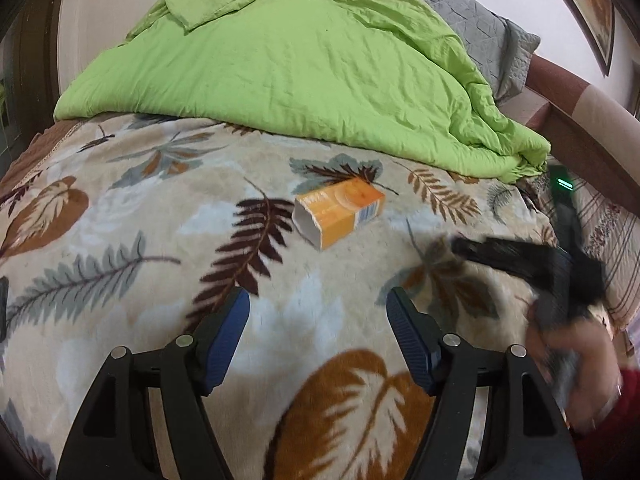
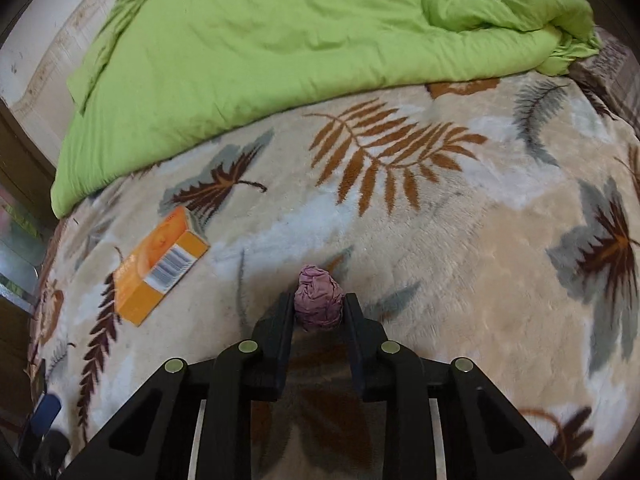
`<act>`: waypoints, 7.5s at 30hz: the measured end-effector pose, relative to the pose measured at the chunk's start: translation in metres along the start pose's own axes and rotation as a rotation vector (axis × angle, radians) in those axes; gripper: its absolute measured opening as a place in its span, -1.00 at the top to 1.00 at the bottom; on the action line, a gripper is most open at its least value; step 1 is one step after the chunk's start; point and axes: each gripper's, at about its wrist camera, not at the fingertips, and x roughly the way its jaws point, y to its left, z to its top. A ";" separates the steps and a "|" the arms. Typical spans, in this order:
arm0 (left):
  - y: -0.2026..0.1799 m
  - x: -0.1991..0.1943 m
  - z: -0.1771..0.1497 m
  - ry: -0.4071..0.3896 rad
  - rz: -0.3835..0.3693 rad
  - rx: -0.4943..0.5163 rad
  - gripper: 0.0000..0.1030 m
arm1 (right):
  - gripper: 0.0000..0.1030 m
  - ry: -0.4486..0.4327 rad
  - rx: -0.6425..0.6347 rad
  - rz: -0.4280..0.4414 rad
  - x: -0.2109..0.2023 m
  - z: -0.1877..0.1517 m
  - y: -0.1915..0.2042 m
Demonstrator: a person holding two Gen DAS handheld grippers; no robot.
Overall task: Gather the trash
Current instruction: 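Grasp the orange medicine box with the left tool while right holds the pink paper, then lift the orange box with the left tool while right holds the pink paper, then carry both items over the red wastebasket and open both tools to drop them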
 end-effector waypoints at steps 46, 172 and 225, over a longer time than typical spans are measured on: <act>-0.046 0.061 0.002 0.130 0.118 0.187 0.12 | 0.49 -0.134 -0.065 0.098 -0.114 -0.075 0.013; -0.259 -0.134 -0.115 -0.102 -0.236 0.555 0.11 | 0.48 -0.371 0.177 -0.086 -0.351 -0.223 -0.163; -0.415 -0.100 -0.182 0.254 -0.571 0.699 -0.35 | -0.05 -0.355 0.460 -0.253 -0.396 -0.280 -0.291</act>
